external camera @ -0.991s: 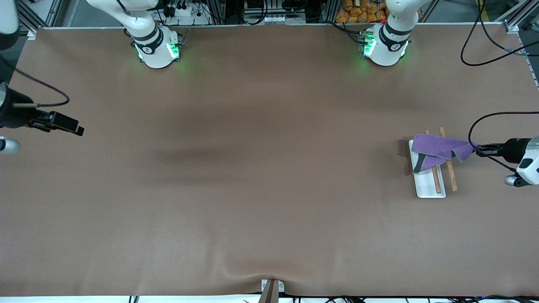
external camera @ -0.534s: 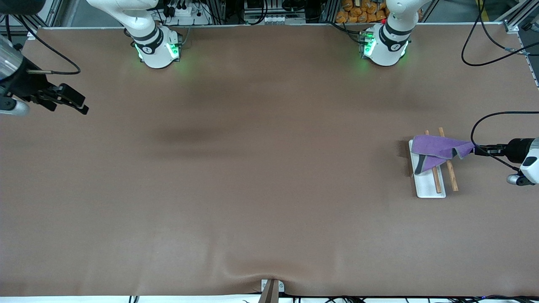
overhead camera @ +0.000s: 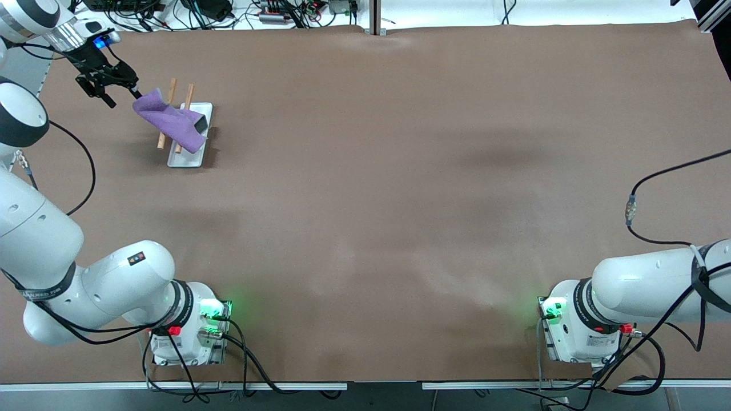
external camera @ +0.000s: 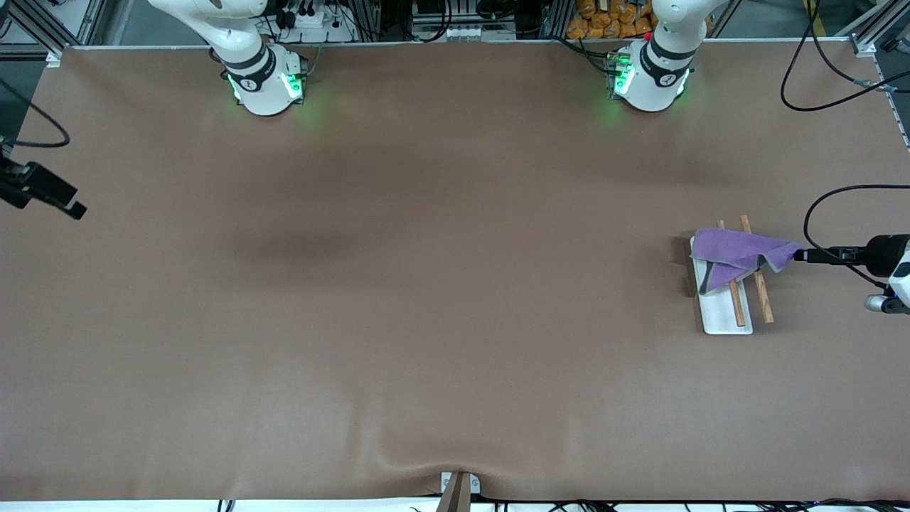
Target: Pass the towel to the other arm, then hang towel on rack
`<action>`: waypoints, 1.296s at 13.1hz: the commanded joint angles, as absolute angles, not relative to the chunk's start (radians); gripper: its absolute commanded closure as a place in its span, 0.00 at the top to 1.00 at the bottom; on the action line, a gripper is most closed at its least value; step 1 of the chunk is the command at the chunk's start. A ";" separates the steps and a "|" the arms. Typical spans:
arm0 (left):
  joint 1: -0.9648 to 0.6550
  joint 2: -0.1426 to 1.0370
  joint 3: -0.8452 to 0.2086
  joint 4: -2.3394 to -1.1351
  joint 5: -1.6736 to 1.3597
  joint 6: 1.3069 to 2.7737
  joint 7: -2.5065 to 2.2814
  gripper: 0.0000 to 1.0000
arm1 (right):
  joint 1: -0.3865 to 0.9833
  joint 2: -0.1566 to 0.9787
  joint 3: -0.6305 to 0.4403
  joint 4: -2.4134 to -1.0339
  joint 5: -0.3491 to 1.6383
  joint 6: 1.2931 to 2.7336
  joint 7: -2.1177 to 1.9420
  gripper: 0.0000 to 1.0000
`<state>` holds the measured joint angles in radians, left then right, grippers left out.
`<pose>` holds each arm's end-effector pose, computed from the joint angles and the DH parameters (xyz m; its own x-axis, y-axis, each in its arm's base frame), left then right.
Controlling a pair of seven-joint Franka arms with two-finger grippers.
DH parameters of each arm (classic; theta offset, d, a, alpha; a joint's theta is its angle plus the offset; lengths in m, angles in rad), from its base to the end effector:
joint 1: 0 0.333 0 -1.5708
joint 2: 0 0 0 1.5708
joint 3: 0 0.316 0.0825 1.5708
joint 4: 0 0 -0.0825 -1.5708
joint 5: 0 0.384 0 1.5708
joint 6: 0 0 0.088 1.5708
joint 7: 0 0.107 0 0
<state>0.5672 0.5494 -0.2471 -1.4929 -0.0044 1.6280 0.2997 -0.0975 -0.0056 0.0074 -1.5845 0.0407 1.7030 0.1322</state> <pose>0.6118 0.2267 0.3341 0.9436 -0.0125 -0.3308 0.0712 -0.9682 0.2400 0.5640 -0.0471 0.6336 0.9673 -0.2250 0.1172 -0.2197 -0.9739 -0.0566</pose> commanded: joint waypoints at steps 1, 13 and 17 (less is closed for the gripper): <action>0.595 0.568 -0.259 -1.470 0.009 1.640 0.340 1.00 | -0.107 0.025 0.020 -1.520 0.031 1.669 0.127 1.00; 0.646 0.491 -0.300 -1.456 0.000 1.710 0.499 1.00 | -0.084 0.018 0.028 -1.502 0.046 1.625 0.146 1.00; 0.643 0.384 -0.360 -1.457 -0.003 1.683 0.485 1.00 | -0.040 0.014 0.028 -1.499 0.046 1.623 0.144 1.00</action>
<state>0.6385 0.4475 -0.3363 -1.4385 -0.0044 1.6993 0.4889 -0.0480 0.0113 0.0298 -1.5234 0.0434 1.6437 0.1354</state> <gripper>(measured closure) 0.000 0.000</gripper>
